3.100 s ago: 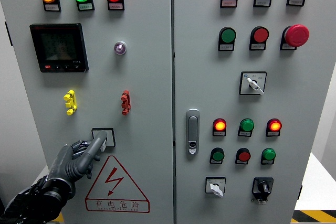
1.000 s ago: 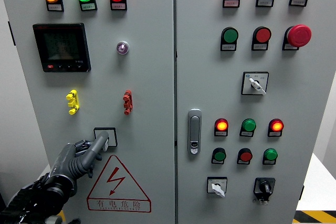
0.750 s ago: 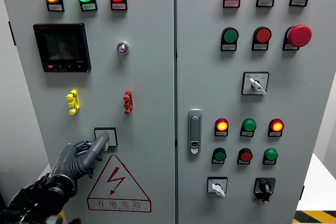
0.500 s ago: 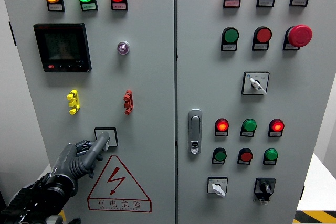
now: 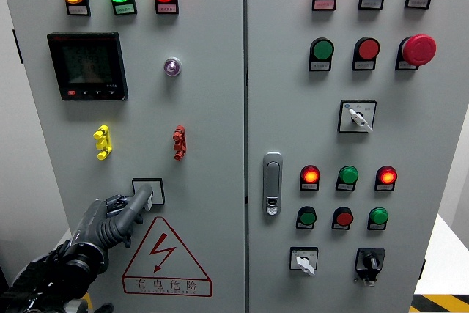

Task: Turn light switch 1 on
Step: 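Pinch the white switch knob with the left hand fingers, then twist the knob clockwise with the left hand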

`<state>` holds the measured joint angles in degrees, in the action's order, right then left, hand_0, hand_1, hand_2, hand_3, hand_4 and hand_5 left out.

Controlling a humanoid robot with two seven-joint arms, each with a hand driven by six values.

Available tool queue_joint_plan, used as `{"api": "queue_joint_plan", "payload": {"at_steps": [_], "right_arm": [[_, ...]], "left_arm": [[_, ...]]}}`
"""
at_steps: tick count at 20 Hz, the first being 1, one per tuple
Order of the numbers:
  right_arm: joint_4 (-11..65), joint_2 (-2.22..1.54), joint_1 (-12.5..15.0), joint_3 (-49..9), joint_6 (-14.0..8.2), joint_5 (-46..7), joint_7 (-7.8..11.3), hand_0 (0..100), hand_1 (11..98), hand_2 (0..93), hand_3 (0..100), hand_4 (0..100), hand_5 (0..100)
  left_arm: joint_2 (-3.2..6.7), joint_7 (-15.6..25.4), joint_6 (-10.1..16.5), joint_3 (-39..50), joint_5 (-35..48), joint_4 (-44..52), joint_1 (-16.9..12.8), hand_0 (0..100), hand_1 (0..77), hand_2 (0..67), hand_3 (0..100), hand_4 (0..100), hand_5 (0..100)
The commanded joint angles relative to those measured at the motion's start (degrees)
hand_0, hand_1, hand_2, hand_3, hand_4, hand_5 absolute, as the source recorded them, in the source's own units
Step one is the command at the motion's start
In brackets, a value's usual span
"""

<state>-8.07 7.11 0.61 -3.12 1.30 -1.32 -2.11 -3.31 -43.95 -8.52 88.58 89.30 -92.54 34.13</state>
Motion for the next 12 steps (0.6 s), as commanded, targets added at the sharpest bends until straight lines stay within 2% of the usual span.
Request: {"api": "queue_joint_plan", "payload": {"at_steps": [1,6,12], "right_arm": [[-0.02,0.01,0.00,-0.04,0.01,0.00,0.00,0,19.7,0.0,20,19,10],[-0.02,-0.07,0.00,-0.04,0.01,0.00,0.00,0,19.7,0.0,20,19,10],[-0.02,0.01,0.00,-0.04,0.01,0.00,0.00,0,20.1,0.0,20,19,10]], "left_arm": [[-0.03,-0.09,0.00,0.02,0.00,0.00,0.06,32,41.9,50.0,84,100,96],[-0.03,-0.35,0.00,-0.07,0.00,0.00,0.06,35,42.1,49.9,84,100,96],[-0.03,-0.70,0.00,-0.25,0.00,0.00,0.14,49,43.1,49.9,84,100,96]]}}
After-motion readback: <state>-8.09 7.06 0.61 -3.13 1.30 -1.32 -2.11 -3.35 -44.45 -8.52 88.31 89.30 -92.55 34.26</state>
